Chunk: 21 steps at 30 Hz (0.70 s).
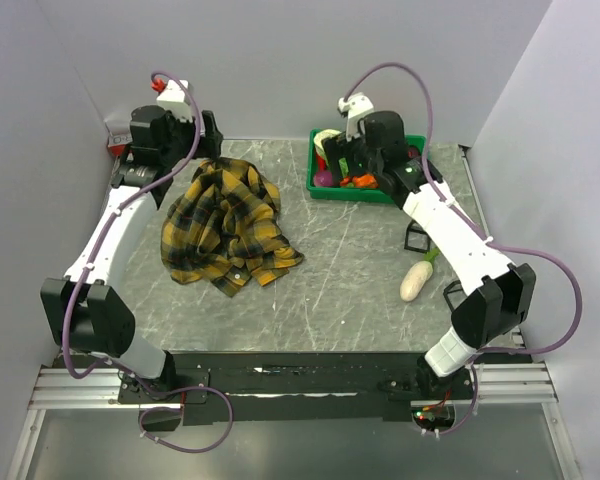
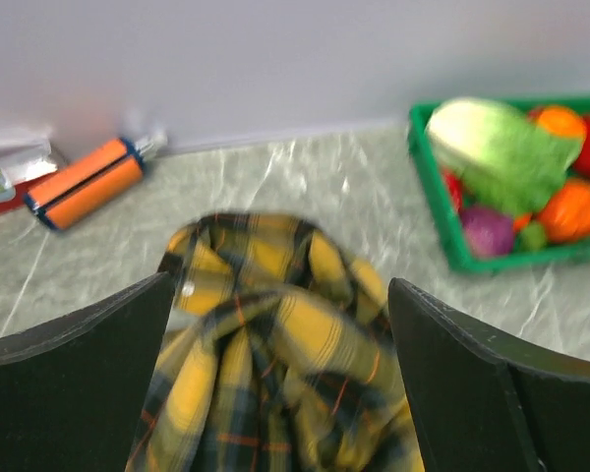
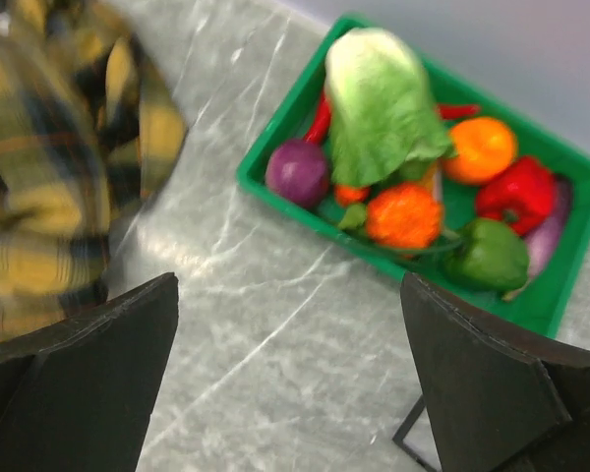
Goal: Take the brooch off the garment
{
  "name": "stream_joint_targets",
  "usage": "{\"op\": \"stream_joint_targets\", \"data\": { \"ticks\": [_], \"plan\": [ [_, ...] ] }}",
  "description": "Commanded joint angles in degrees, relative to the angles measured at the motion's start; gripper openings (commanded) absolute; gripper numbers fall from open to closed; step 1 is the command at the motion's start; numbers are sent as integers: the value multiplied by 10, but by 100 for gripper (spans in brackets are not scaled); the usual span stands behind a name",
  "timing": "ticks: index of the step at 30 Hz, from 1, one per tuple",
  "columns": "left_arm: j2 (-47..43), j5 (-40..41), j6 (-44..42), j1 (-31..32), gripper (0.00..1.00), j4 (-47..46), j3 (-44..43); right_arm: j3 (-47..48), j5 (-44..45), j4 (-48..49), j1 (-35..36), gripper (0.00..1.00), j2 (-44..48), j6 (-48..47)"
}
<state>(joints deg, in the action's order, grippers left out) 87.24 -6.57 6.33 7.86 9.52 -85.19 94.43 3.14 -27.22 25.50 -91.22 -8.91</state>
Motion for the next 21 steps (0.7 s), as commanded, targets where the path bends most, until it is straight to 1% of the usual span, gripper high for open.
{"op": "stream_joint_targets", "data": {
  "ticks": [1,2,3,4,5,7,9,12,14,16,18,19,20,21],
  "plan": [
    [-36,-21,-76,-3,97,63,33,-50,-89,-15,4,100,-5,-49],
    [-59,-20,-86,-7,97,66,68,-52,-121,-26,3,100,-10,-66],
    [-72,-27,-112,-10,97,70,88,-45,-151,-61,4,100,-23,-85],
    [-83,-41,-126,-12,97,81,106,-41,-224,-77,7,100,-29,-121],
    [-104,-44,-138,-14,96,89,140,-38,-259,-91,9,100,-35,-136],
    [-121,-53,-170,-14,96,107,171,-33,-317,-106,23,100,-54,-161],
    [-133,-53,-184,-15,96,137,209,-35,-333,-93,39,100,-76,-174],
    [-131,-25,-181,-15,96,138,256,-36,-340,-77,79,100,-115,-203],
    [-118,-1,-176,-15,97,122,282,-31,-312,-62,111,100,-140,-219],
    [-87,1,-171,-16,97,124,283,-24,-286,-43,129,100,-181,-221],
    [-61,22,-152,-16,97,118,279,-10,-236,-32,147,100,-223,-217],
    [-34,30,-146,-16,99,116,276,-7,-226,-24,148,100,-236,-210],
    [-20,42,-142,-19,97,115,271,-8,-217,-2,148,99,-250,-205],
    [-6,49,-142,-21,90,114,266,-11,-203,8,148,90,-255,-203]
  ]
}}
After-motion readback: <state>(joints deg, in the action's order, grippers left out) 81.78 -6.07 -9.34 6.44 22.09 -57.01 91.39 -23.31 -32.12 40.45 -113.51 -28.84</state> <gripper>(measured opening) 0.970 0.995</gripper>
